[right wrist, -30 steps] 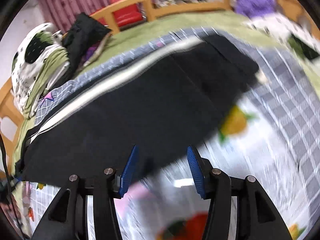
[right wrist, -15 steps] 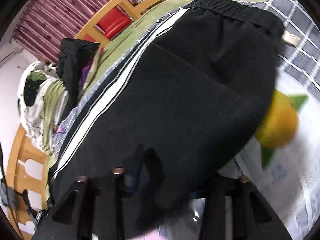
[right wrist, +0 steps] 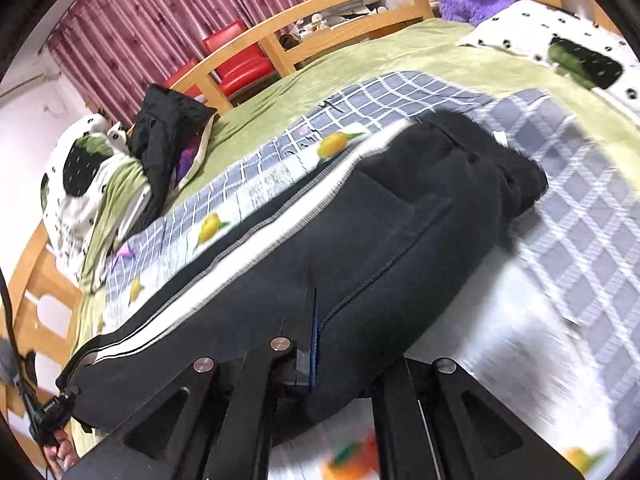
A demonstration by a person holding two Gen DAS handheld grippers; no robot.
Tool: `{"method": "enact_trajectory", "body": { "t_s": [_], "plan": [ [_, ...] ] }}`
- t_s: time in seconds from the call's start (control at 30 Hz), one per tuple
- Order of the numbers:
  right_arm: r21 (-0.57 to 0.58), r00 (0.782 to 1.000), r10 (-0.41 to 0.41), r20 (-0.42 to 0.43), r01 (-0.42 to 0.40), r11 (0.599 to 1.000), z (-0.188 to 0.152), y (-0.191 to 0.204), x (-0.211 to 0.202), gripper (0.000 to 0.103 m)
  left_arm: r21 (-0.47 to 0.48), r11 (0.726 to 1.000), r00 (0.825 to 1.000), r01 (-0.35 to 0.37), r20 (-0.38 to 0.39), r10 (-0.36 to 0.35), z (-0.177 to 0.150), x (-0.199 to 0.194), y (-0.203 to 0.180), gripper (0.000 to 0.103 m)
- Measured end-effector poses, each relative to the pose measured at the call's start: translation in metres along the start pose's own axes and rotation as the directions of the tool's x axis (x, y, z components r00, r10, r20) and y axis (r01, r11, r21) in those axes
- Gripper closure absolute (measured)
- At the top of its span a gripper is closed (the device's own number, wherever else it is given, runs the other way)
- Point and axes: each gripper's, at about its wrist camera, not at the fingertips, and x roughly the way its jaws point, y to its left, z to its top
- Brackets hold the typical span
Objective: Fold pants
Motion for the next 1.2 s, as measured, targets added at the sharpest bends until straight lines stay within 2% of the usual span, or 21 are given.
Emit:
{"method": "enact_trajectory", "body": {
  "t_s": [0.1, 0.2, 0.3, 0.37, 0.43, 0.47, 0.5, 0.57, 0.6, 0.73, 0.77, 0.8, 0.83, 0.87, 0.97, 1.0, 1.03, 1.07, 1.1, 1.17, 1.2],
  "plan": [
    [-0.044, 0.999, -0.034, 0.005, 0.034, 0.998, -0.023, -0.02, -0.042, 0.098, 0.026, 1.0, 0.998, 0.008, -0.055, -0.007, -0.036, -0.015, -0.003, 0.091],
    [-0.033, 0.998, -0.059, -0.027, 0.058, 0.998, -0.059, -0.06, -0.07, 0.098, 0.007, 1.0, 0.992, 0.022, -0.124, -0.021, -0.066, -0.018, 0.004, 0.091],
    [0.01, 0.989, -0.086, -0.116, 0.088, 0.996, -0.087, -0.09, -0.058, 0.094, 0.005, 1.0, 0.984, -0.028, -0.173, 0.029, -0.088, -0.012, 0.011, 0.09],
    [0.013, 0.979, -0.11, -0.171, 0.114, 0.993, -0.102, -0.103, -0.048, 0.087, 0.012, 0.998, 0.977, -0.06, -0.202, 0.062, -0.095, -0.013, 0.014, 0.08],
    [0.024, 0.987, -0.083, -0.135, 0.087, 0.996, -0.107, -0.113, -0.062, 0.082, 0.028, 0.996, 0.975, -0.089, -0.203, 0.093, -0.1, -0.022, 0.014, 0.075],
    [0.031, 0.992, -0.078, -0.104, 0.081, 0.996, -0.107, -0.115, -0.067, 0.074, 0.047, 0.994, 0.975, -0.099, -0.194, 0.107, -0.102, -0.028, 0.014, 0.07],
    [0.047, 0.996, -0.078, -0.045, 0.08, 0.996, -0.105, -0.122, -0.079, 0.061, 0.063, 0.991, 0.975, -0.115, -0.182, 0.125, -0.102, -0.034, 0.014, 0.066],
    [0.104, 0.995, -0.099, 0.036, 0.094, 0.99, -0.096, -0.137, -0.087, 0.044, 0.086, 0.984, 0.974, -0.153, -0.155, 0.165, -0.101, -0.042, 0.014, 0.056],
    [0.134, 0.994, -0.103, 0.041, 0.097, 0.986, -0.092, -0.144, -0.085, 0.042, 0.093, 0.983, 0.974, -0.16, -0.147, 0.172, -0.1, -0.045, 0.013, 0.056],
    [0.288, 0.995, -0.098, 0.014, 0.089, 0.953, -0.066, -0.178, -0.048, 0.042, 0.09, 0.981, 0.975, -0.169, -0.133, 0.18, -0.098, -0.05, 0.011, 0.056],
    [0.328, 0.997, -0.075, 0.023, 0.063, 0.942, -0.059, -0.186, -0.04, 0.047, 0.081, 0.983, 0.976, -0.166, -0.127, 0.176, -0.096, -0.052, 0.01, 0.056],
    [0.343, 0.998, -0.057, 0.027, 0.044, 0.938, -0.053, -0.187, -0.037, 0.075, 0.077, 0.984, 0.978, -0.161, -0.121, 0.17, -0.096, -0.054, 0.01, 0.056],
    [0.341, 0.998, -0.062, 0.026, 0.05, 0.939, -0.046, -0.186, -0.036, 0.085, 0.078, 0.985, 0.98, -0.155, -0.113, 0.164, -0.094, -0.057, 0.009, 0.056],
    [0.3, 0.995, -0.082, 0.059, 0.061, 0.952, -0.036, -0.181, -0.046, 0.089, 0.083, 0.985, 0.981, -0.15, -0.108, 0.159, -0.094, -0.058, 0.007, 0.056],
    [0.285, 0.979, -0.041, 0.198, -0.017, 0.958, -0.031, -0.18, -0.078, 0.09, 0.11, 0.984, 0.984, -0.142, -0.092, 0.152, -0.094, -0.064, 0.0, 0.056],
    [0.284, 0.977, -0.078, 0.196, 0.019, 0.959, -0.03, -0.181, -0.079, 0.089, 0.123, 0.982, 0.984, -0.142, -0.092, 0.154, -0.094, -0.063, -0.004, 0.056],
    [0.27, 0.977, -0.124, 0.175, 0.074, 0.96, -0.03, -0.182, -0.077, 0.087, 0.14, 0.979, 0.983, -0.147, -0.09, 0.16, -0.096, -0.063, -0.007, 0.053],
    [0.25, 0.977, -0.172, 0.126, 0.137, 0.959, -0.03, -0.183, -0.07, 0.083, 0.165, 0.974, 0.982, -0.154, -0.082, 0.169, -0.098, -0.064, -0.01, 0.047],
    [0.24, 0.979, -0.2, 0.048, 0.183, 0.953, -0.033, -0.187, -0.06, 0.078, 0.177, 0.972, 0.982, -0.156, -0.078, 0.172, -0.1, -0.065, -0.013, 0.046],
    [0.224, 0.979, -0.203, -0.025, 0.203, 0.953, -0.042, -0.191, -0.057, 0.076, 0.2, 0.968, 0.983, -0.148, -0.074, 0.166, -0.102, -0.067, -0.016, 0.045],
    [0.216, 0.976, -0.217, -0.016, 0.215, 0.952, -0.048, -0.193, -0.066, 0.072, 0.205, 0.968, 0.984, -0.146, -0.07, 0.163, -0.103, -0.069, -0.016, 0.045]
  ]
}}
